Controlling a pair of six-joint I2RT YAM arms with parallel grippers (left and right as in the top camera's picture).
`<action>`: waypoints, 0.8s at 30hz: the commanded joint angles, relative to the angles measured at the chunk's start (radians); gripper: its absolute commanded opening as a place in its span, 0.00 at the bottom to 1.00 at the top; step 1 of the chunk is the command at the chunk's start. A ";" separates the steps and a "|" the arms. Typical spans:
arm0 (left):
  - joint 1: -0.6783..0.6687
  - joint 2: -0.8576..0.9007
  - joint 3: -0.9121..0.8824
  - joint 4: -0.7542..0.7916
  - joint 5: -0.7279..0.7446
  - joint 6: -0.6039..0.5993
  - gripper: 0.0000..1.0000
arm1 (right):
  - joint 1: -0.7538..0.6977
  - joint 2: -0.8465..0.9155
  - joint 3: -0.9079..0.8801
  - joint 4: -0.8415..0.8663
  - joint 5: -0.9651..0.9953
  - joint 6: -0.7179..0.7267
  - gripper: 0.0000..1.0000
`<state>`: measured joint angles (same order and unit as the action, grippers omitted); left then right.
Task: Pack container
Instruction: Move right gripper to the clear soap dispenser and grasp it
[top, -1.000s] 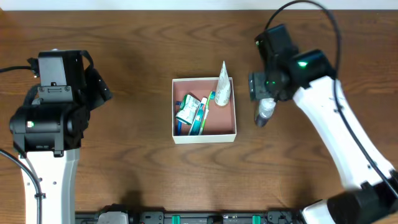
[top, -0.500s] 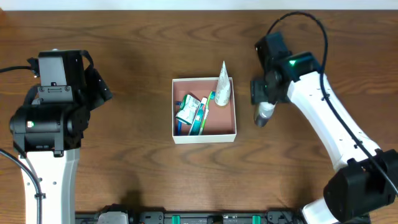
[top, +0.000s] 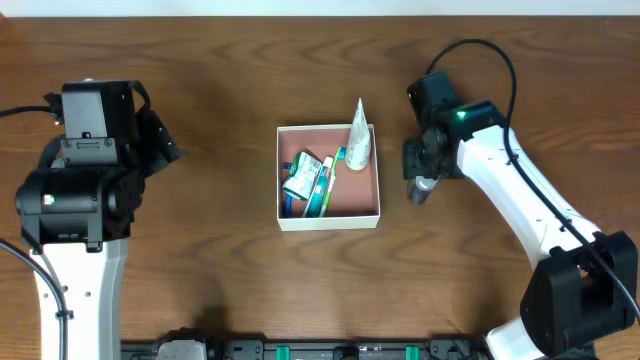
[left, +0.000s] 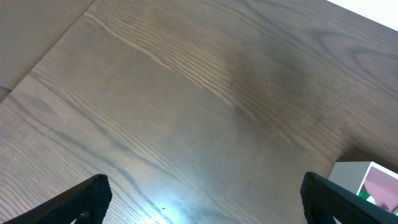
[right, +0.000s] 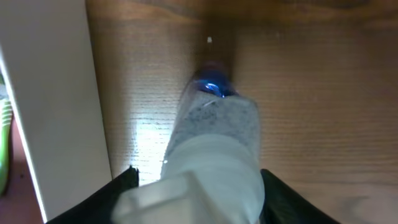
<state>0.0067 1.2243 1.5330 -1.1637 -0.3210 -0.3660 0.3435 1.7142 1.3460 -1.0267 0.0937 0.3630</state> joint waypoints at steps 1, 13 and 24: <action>0.006 0.004 0.007 -0.003 -0.013 0.002 0.98 | -0.016 0.006 -0.005 0.011 0.000 0.026 0.54; 0.006 0.004 0.007 -0.003 -0.013 0.002 0.98 | -0.030 -0.019 0.001 0.008 0.014 0.025 0.32; 0.006 0.004 0.007 -0.003 -0.013 0.002 0.98 | 0.058 -0.311 0.084 -0.042 0.005 0.006 0.36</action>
<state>0.0067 1.2243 1.5330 -1.1637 -0.3214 -0.3660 0.3500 1.5345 1.3628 -1.0763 0.0944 0.3817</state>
